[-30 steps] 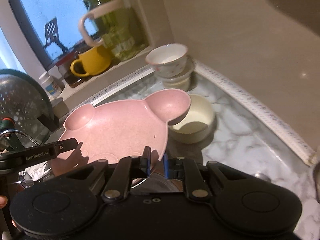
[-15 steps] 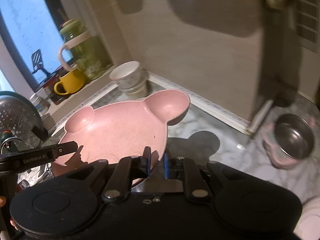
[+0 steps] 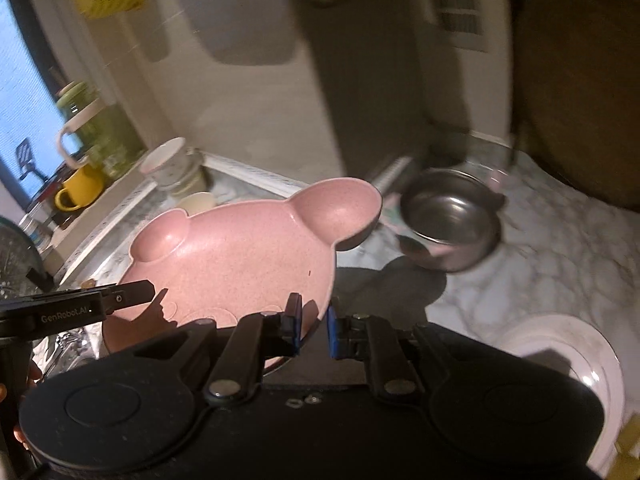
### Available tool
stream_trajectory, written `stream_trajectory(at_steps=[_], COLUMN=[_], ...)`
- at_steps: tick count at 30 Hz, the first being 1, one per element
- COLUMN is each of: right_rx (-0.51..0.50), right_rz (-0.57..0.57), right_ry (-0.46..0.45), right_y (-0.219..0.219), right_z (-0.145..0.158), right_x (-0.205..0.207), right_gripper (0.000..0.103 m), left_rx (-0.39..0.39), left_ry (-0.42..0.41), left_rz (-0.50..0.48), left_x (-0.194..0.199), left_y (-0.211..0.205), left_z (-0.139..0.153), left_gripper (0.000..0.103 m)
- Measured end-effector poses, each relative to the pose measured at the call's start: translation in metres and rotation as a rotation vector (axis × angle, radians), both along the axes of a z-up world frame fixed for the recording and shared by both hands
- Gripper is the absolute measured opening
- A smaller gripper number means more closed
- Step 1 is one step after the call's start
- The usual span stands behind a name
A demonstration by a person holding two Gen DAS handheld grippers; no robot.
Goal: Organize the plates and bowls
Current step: 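Lift the bear plate and carry it over the stacked white plates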
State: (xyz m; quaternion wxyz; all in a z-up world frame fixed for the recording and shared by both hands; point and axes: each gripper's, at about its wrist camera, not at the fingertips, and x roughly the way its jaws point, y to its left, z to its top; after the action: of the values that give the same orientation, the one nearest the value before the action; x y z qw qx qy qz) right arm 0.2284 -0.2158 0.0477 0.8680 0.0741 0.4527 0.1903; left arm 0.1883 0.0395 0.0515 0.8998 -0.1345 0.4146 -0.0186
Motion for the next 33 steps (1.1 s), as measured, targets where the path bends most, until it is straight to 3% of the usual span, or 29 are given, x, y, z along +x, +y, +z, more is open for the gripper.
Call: stream_trajectory(at_steps=[13,33], right_rx=[-0.038,-0.039], right_rz=[-0.188,-0.369], right_ry=[0.045,0.098], right_y=[-0.101,-0.203], right_z=[-0.023,-0.06], right_x=[-0.027,-0.063], right_gripper=[0.014,0.013], left_rx=[-0.009,0.018], left_ry=[0.031,0.095], left_rz=[-0.213,-0.432], left_x=[0.028,0.038], left_y=[-0.102,-0.222], left_z=[-0.02,-0.062], left_gripper=[0.024,0.024])
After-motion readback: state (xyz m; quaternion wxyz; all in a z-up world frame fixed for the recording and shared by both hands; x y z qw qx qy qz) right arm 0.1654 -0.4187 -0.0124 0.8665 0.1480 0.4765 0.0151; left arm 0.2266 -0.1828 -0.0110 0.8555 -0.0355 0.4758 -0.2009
